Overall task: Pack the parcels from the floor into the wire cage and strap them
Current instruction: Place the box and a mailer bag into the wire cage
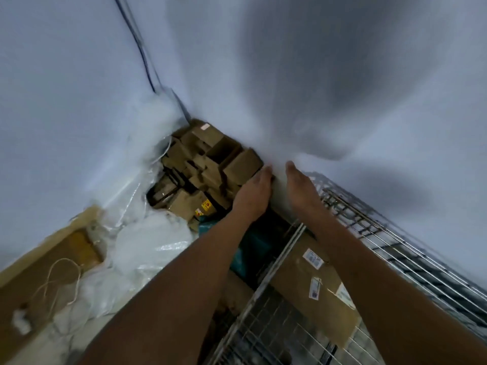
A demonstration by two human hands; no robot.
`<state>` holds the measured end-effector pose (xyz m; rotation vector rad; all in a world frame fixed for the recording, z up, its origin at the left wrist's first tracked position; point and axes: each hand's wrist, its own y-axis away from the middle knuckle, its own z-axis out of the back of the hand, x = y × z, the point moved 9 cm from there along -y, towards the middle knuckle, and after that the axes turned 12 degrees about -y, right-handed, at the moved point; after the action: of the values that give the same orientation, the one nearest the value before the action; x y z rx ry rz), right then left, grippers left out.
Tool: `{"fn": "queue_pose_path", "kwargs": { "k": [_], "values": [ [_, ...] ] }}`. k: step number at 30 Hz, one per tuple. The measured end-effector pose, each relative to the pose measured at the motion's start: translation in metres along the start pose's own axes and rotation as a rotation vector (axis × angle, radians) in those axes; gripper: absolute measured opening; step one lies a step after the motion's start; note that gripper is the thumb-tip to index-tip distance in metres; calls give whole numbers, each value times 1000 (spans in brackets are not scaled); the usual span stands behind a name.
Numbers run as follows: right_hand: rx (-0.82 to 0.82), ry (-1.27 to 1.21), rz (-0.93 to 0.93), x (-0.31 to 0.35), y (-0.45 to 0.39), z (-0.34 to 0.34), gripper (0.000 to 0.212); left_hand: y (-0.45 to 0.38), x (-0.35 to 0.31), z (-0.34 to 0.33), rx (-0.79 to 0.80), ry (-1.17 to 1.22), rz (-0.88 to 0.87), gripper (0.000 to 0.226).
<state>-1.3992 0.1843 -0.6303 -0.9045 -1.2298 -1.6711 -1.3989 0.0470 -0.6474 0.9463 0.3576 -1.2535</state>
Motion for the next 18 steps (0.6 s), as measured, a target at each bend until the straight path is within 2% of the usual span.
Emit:
{"fn": "queue_pose_path", "kwargs": {
  "k": [2, 4, 6, 10, 14, 18],
  "values": [
    [71, 17, 4, -10, -8, -47, 73, -7, 60, 24, -37, 112, 145, 97],
    [133, 20, -60, -35, -21, -92, 71, -11, 124, 38, -72, 184, 243, 98],
    [165, 29, -174, -75, -35, -128, 71, -14, 182, 38, -73, 253, 320, 98],
    [209, 54, -463, -172, -57, -188, 71, -28, 294, 6, 9, 411, 472, 121],
    [184, 136, -685, -271, -66, -215, 76, -50, 372, -46, 89, 606, 563, 72],
    [116, 115, -747, -338, -74, -226, 84, -76, 418, -82, 84, 602, 629, 72]
  ]
}}
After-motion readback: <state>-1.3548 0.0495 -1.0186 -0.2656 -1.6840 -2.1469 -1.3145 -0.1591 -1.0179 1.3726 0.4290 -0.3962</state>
